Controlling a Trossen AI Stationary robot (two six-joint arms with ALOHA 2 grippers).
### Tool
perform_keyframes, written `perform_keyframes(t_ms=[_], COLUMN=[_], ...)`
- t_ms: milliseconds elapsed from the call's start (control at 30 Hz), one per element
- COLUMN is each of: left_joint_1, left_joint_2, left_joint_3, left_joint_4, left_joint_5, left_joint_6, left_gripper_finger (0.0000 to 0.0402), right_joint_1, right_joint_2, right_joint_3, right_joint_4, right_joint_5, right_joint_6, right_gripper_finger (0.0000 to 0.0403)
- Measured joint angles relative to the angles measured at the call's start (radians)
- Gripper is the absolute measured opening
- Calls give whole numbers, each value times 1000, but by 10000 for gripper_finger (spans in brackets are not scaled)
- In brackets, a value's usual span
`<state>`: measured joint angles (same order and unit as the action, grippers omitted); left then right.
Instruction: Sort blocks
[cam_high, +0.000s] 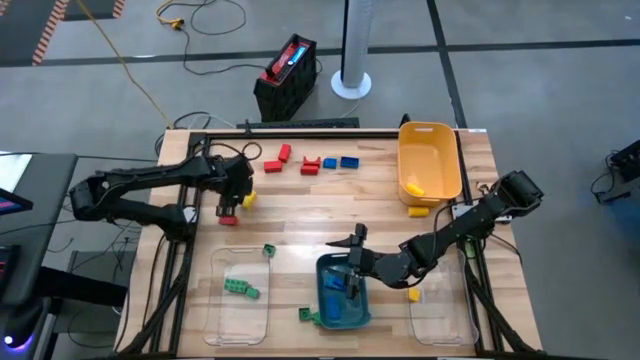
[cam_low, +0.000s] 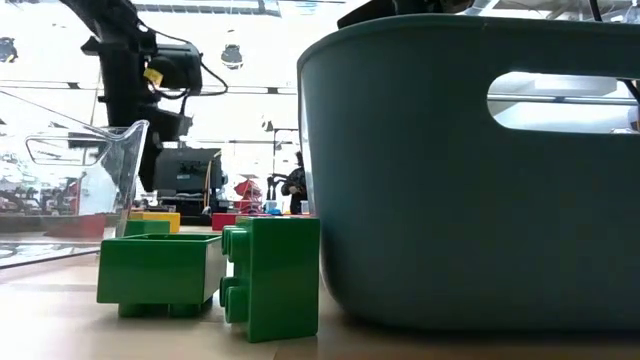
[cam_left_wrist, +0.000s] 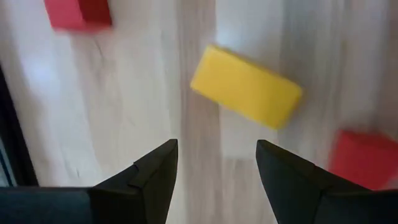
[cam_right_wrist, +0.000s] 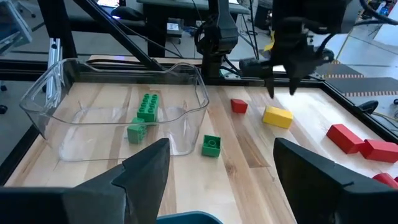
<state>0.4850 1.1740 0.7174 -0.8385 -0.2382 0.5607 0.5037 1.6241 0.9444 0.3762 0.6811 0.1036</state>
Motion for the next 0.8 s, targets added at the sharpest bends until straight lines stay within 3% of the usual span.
perform_keyframes(t_ms=[233,333,667,800], left_joint_1=[0,-6,-43,-39], left_joint_2=[37,74,182,266], left_joint_3=[56,39,25,24], left_joint_4=[-2,18,153,147], left_joint_5=[26,38,47,46], left_joint_6=[-476,-604,-692,-705], left_gripper_finger=[214,223,290,296], right_joint_1=[-9,-5,1,1], right_joint_2=[0,0,0,0], right_joint_3=[0,0,0,0], right_joint_4=[2,4,2,-1], right_joint_5=[0,0,0,0], right_joint_6=[-7,-7,-7,-7], right_gripper_finger=[299,299,299,299])
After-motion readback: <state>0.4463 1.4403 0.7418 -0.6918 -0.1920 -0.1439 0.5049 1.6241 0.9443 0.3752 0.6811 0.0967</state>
